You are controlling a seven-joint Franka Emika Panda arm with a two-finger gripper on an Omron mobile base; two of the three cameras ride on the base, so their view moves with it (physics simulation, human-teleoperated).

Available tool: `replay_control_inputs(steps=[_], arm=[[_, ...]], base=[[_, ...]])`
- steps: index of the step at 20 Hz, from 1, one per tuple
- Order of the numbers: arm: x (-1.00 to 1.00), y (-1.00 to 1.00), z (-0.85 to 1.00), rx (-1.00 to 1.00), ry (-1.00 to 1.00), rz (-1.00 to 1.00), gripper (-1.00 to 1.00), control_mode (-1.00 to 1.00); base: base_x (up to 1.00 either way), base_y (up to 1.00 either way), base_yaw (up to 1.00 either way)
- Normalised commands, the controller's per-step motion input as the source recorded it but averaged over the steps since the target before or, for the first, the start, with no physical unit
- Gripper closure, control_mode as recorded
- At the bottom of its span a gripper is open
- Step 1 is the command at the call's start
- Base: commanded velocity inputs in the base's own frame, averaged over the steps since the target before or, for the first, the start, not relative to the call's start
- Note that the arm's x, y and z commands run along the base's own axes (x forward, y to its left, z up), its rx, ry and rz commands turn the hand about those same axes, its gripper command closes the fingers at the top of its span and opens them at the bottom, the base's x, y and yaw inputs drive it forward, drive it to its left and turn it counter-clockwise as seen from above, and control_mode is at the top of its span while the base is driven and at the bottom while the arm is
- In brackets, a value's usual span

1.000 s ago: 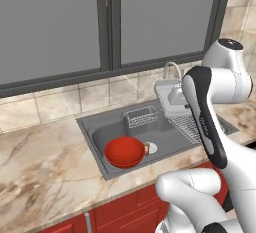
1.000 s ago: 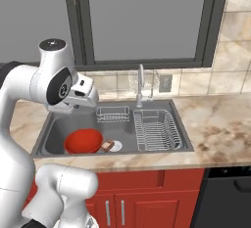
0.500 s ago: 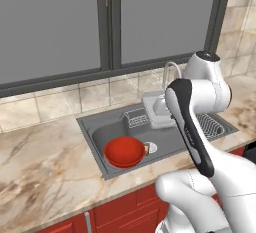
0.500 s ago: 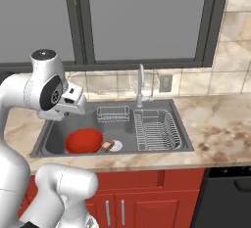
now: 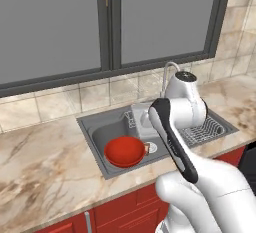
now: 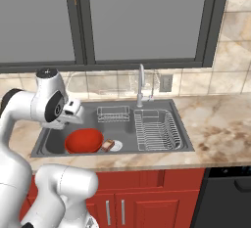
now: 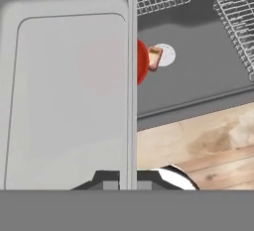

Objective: Pick the bowl and tupperware and place them in the sink. Then turn on the water.

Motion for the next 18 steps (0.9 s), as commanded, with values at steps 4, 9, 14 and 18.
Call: replay_control_inputs(steps=[4,9,14,18], arm=[[0.52,0.04,-0.35,0.0,0.0,-0.01,1.0,-1.0],[0.76,0.0,-0.36,0.0,0.03,-0.01,1.0,-1.0],[0.6,0.0,-0.28,0.0,0.19,0.0,1.0,-1.0],[0.26,0.02,-0.45,-0.01,0.16,0.0,1.0,-1.0]], base=[[0.0,0.0,0.0],[0.0,0.0,0.0],[0.0,0.0,0.0],[0.0,0.0,0.0]])
